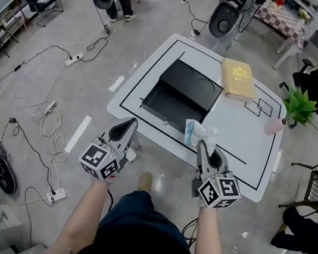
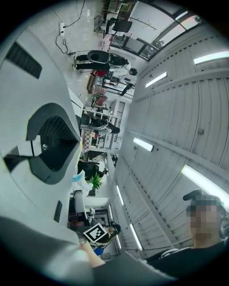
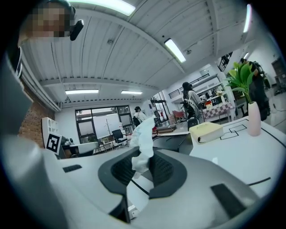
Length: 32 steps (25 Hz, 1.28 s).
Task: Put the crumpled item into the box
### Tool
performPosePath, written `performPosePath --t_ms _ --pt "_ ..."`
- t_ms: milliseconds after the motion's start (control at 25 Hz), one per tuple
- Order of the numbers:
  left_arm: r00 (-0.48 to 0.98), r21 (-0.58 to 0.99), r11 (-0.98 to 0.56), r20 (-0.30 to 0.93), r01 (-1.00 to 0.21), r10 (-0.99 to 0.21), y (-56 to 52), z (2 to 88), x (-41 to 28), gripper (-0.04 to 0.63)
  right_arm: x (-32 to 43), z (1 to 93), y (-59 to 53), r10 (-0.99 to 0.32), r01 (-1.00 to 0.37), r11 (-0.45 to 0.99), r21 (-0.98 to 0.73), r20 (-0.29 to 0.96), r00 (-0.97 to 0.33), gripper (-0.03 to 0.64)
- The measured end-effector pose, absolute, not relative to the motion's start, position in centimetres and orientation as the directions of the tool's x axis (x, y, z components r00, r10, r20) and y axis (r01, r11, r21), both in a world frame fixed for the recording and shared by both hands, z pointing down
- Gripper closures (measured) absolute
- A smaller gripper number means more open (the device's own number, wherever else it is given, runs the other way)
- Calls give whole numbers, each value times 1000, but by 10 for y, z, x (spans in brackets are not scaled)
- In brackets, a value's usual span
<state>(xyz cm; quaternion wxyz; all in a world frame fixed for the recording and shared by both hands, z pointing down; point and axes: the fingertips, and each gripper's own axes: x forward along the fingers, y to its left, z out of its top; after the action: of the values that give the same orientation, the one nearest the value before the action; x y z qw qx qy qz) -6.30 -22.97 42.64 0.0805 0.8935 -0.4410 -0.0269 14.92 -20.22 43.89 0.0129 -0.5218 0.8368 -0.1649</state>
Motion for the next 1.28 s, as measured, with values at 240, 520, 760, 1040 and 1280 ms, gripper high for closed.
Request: performPosePath --t_ms 240,520,760,1040,1280 --pt "628 163 -617 29 -770 -777 -262 431 -62 594 140 443 -234 -873 -870 403 -283 165 -458 555" --pt "644 172 -630 40 -757 -764 -295 437 -64 594 131 453 -264 -879 -885 370 -281 202 -432 554" --pt "650 181 -634 45 -752 -758 -321 445 -65 594 130 464 -286 -881 -896 343 -282 233 -411 554" --pt "662 189 -645 45 -741 -748 -346 449 -72 594 116 468 -308 -872 -906 353 -234 268 -409 554" --pt "671 188 -653 43 -733 -741 -366 451 -73 594 108 474 -323 -860 -911 366 -188 306 -408 554"
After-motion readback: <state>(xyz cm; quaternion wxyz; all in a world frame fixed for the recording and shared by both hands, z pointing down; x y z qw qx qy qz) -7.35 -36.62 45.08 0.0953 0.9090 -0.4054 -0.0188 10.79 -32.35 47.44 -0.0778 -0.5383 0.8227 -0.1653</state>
